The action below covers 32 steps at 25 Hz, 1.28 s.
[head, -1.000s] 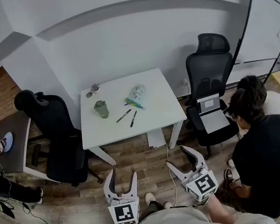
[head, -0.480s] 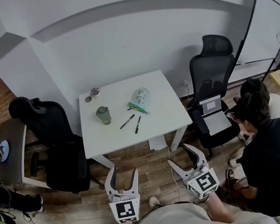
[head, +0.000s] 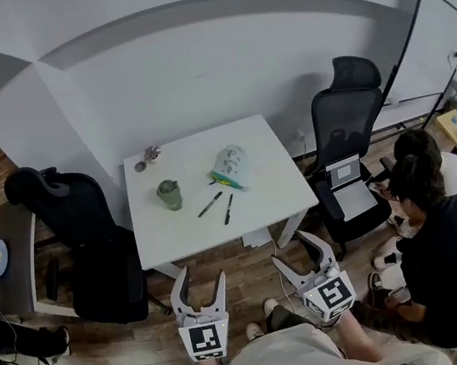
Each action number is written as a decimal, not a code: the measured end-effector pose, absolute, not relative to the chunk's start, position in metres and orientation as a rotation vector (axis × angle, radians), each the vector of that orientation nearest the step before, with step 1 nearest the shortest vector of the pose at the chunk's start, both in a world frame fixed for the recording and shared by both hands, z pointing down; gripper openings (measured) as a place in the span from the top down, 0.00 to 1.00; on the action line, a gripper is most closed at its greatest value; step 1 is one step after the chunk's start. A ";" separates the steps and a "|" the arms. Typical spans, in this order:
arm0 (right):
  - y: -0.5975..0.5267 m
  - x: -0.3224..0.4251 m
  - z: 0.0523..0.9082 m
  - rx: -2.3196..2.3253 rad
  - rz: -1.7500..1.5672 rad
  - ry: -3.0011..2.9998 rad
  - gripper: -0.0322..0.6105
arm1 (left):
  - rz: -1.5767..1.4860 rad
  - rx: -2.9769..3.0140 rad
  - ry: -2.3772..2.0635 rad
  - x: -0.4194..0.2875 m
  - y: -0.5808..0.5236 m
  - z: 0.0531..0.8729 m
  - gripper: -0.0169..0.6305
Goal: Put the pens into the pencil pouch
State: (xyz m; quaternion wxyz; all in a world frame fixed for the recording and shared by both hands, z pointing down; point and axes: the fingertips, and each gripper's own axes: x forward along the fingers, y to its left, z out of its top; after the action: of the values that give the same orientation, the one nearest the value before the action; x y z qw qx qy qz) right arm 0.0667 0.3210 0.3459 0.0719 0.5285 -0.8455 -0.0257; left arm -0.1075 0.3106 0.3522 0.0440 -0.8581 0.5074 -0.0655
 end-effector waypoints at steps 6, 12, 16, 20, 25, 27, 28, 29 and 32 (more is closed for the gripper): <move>0.294 0.064 0.350 1.571 -0.079 -2.542 0.49 | -0.199 -2.621 1.547 -0.107 0.285 0.354 0.54; 0.253 0.079 0.353 1.564 -0.063 -2.562 0.49 | -0.213 -2.605 1.570 -0.096 0.248 0.356 0.53; 0.221 0.087 0.352 1.548 -0.061 -2.582 0.49 | -0.226 -2.592 1.582 -0.087 0.220 0.356 0.54; 0.188 0.096 0.353 1.526 -0.055 -2.605 0.49 | -0.246 -2.577 1.595 -0.078 0.190 0.356 0.54; 0.147 0.109 0.364 1.485 0.000 -2.627 0.49 | -0.261 -2.570 1.625 -0.061 0.153 0.355 0.54; 0.133 0.113 0.369 1.462 0.017 -2.635 0.49 | -0.282 -2.562 1.633 -0.056 0.142 0.357 0.54; 0.126 0.114 0.371 1.451 0.023 -2.638 0.50 | -0.298 -2.557 1.632 -0.055 0.137 0.359 0.54; 0.120 0.114 0.373 1.442 0.028 -2.642 0.50 | -0.311 -2.553 1.634 -0.054 0.132 0.361 0.54; 0.104 0.113 0.376 1.418 0.043 -2.662 0.50 | -0.340 -2.554 1.652 -0.052 0.119 0.367 0.55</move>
State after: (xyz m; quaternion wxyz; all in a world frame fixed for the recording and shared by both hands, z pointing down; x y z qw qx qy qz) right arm 0.1134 0.1040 0.3758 0.0627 0.4691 -0.8808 0.0143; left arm -0.0520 0.1188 0.3671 0.0405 -0.8339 0.5392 -0.1109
